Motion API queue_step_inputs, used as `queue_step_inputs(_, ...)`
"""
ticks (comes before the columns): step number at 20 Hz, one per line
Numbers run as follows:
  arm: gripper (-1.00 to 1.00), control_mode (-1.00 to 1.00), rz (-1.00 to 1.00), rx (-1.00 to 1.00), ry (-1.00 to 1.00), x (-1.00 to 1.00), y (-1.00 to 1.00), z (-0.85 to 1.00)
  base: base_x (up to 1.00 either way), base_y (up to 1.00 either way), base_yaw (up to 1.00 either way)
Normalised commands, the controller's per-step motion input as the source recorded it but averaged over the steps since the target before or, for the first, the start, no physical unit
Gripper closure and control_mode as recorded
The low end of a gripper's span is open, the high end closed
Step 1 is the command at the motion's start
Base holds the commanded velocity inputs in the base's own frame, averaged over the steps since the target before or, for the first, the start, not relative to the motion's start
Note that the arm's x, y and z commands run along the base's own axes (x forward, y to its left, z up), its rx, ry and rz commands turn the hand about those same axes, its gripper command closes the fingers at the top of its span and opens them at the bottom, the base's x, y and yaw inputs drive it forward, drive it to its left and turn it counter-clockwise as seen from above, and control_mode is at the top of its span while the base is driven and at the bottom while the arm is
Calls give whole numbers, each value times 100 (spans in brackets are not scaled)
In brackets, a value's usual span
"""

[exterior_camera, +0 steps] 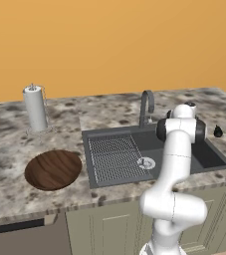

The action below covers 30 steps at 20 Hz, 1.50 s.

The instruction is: Remove the eggplant and potato from the sink. Then move the bowl and cup from the counter to the sink for washing.

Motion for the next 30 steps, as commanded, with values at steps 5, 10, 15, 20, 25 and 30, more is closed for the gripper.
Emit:
queue_step_inputs(5,100,-100,-7,0,6,-34,0,-38,0,0,0)
queue_step_inputs(10,100,-100,-7,0,2,-40,0,-37,0,0,0)
queue_step_inputs(15,100,-100,-6,0,2,-40,0,-35,0,0,0)
queue_step_inputs(20,100,-100,-5,0,0,-38,1,-35,0,0,0)
queue_step_inputs(25,100,-100,-4,0,-1,-14,3,-41,0,0,0)
queue_step_inputs(30,100,-100,-2,0,-12,13,1,-30,0,0,0)
